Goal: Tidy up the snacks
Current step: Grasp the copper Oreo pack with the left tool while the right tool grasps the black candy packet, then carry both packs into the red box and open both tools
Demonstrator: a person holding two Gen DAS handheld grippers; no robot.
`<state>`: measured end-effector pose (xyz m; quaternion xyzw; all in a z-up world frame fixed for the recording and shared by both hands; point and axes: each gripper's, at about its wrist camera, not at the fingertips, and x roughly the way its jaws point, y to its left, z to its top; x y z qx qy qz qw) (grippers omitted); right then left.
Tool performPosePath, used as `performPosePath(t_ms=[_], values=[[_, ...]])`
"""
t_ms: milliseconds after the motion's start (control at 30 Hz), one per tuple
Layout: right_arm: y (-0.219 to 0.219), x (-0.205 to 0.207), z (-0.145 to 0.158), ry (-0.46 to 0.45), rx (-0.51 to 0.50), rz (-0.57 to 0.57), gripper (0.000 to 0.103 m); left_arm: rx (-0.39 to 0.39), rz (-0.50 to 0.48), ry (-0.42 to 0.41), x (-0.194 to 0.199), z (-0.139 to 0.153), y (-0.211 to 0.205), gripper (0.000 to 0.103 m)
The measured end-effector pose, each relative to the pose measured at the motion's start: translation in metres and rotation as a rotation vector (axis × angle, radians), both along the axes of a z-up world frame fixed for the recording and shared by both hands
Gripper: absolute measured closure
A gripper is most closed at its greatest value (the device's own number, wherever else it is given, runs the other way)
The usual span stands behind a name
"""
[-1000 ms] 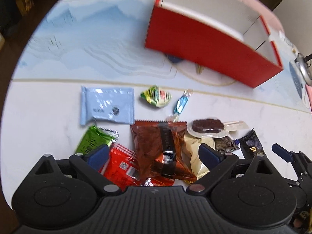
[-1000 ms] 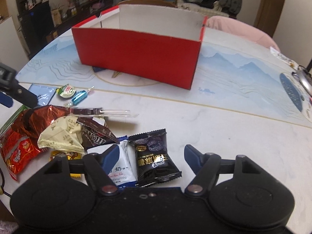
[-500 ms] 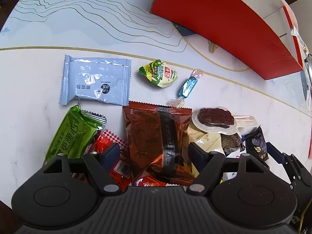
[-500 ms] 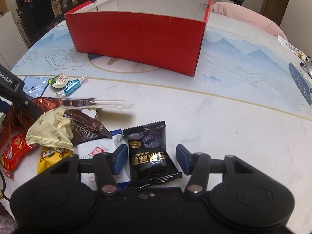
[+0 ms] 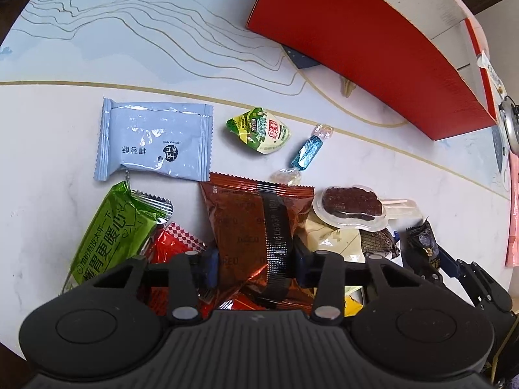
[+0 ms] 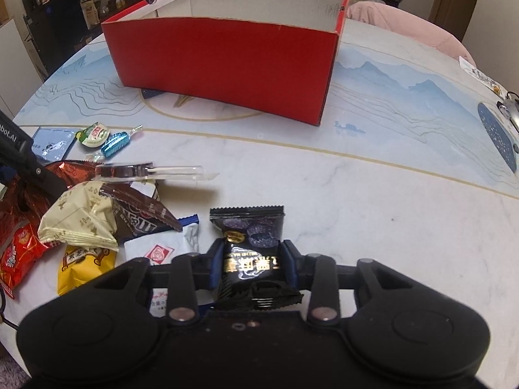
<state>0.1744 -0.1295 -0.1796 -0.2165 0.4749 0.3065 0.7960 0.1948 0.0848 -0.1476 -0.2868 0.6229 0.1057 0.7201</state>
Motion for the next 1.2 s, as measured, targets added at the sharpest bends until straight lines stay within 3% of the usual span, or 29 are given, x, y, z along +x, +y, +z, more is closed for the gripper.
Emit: performPosePath(t_ms=[333,600,900,1033,1200], values=[[-0.006,-0.005,0.025,-0.040,0.046,-0.039,0.071,-0.032,0.030,-0.059,-0.018,0.019,0.005,0.063],[-0.002,-0.008,0.069,-0.083,0.114,-0.042,0.071,-0.014,0.042,-0.108,-0.032,0.050,0.007,0.063],[0.016,0.005,0.118,-0.101,0.211,-0.026,0.071,0.081,-0.018,-0.261,-0.021,0.122,0.000,0.063],[0.028,0.022,0.139,-0.116,0.243,-0.016,0.071,0.130,-0.049,-0.320,-0.001,0.152,-0.003,0.063],[0.046,0.051,0.158,-0.159,0.264,-0.003,0.071,0.204,-0.076,-0.361,0.033,0.169,-0.006,0.063]])
